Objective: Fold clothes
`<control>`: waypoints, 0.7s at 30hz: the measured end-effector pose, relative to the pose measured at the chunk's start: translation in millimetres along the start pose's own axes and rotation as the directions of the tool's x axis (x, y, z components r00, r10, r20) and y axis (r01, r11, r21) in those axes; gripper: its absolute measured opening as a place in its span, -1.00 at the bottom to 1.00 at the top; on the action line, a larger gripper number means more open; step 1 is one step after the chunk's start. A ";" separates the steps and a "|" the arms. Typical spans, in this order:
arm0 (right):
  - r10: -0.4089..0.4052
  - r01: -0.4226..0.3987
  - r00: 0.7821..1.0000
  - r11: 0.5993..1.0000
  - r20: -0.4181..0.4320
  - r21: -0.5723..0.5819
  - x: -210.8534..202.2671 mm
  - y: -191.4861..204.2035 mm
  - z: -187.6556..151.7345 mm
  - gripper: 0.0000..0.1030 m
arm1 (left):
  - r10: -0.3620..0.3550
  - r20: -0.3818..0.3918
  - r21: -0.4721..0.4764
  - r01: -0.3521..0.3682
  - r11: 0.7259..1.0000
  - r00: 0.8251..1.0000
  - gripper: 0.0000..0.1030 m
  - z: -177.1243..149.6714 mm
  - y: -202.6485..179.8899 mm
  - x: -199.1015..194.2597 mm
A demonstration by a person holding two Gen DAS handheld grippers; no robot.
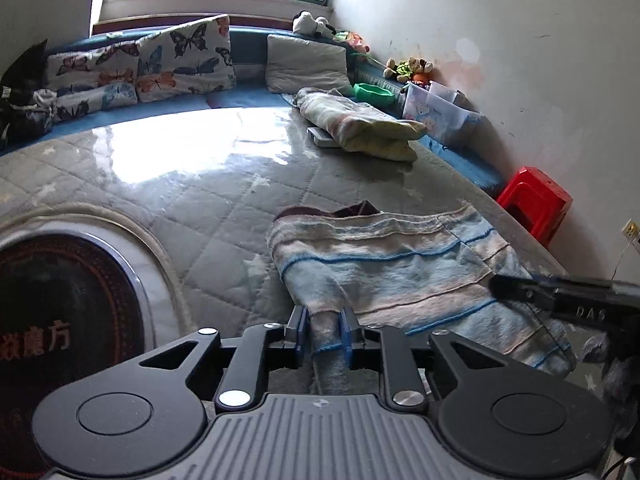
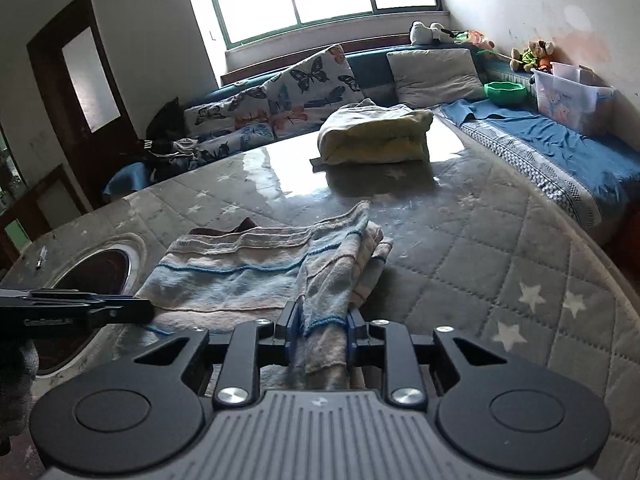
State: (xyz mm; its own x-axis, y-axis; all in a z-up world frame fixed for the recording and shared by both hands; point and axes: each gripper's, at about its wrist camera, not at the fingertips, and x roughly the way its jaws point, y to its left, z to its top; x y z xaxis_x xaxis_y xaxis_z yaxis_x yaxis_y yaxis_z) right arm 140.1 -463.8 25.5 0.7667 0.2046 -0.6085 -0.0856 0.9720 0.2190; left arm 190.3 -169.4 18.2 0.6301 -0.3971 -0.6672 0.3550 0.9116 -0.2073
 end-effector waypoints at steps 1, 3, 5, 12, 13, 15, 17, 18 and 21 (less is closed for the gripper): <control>-0.010 0.010 1.000 1.000 -0.001 0.001 0.6 -0.4 0.2 -0.52 | 0.006 0.006 0.005 -0.006 1.000 1.000 -0.49 0.2 0.4 -1.1; -0.028 0.028 0.999 1.000 0.023 -0.010 -2.5 0.2 6.5 -0.52 | 0.015 0.018 0.006 -0.015 1.000 1.000 -0.47 0.8 0.9 -3.2; -0.031 0.032 0.998 0.999 0.051 -0.015 -5.0 0.4 14.1 -0.52 | 0.020 0.025 0.005 -0.020 1.000 1.000 -0.47 2.4 0.9 -4.6; 0.004 -0.004 1.000 1.000 0.006 0.004 21.8 -4.2 19.3 -0.52 | 0.014 0.038 0.031 -0.016 0.999 0.999 -0.47 0.5 -1.4 -8.5; -0.001 0.002 1.000 1.000 -0.006 0.014 26.2 -6.6 16.6 -0.52 | 0.015 0.035 0.034 -0.017 0.999 0.999 -0.47 -0.1 -1.4 -7.9; -0.008 0.009 1.000 0.999 -0.023 0.039 32.1 -12.0 11.7 -0.52 | 0.016 0.026 0.033 -0.017 0.999 1.000 -0.47 -2.0 -0.3 -6.1; -0.008 0.009 1.000 0.999 -0.022 0.052 29.7 -14.3 8.8 -0.52 | 0.023 0.017 0.029 -0.023 0.999 1.000 -0.47 -3.8 1.6 -5.7; -0.006 0.006 1.000 0.999 -0.017 0.049 25.5 -13.1 8.3 -0.52 | 0.026 0.014 0.028 -0.026 0.999 1.000 -0.47 -4.9 1.7 -6.2; 0.001 -0.001 1.000 0.999 -0.002 0.038 12.9 -9.5 6.7 -0.51 | 0.029 0.012 0.024 -0.029 0.999 1.000 -0.44 -7.7 1.5 -10.4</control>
State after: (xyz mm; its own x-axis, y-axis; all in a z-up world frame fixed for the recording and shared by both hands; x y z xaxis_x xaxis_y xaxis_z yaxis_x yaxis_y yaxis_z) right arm 155.0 -471.2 20.7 0.7657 0.2057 -0.6095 -0.0622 0.9667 0.2481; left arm 179.0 -163.1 19.3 0.6481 -0.3717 -0.6647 0.3527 0.9201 -0.1707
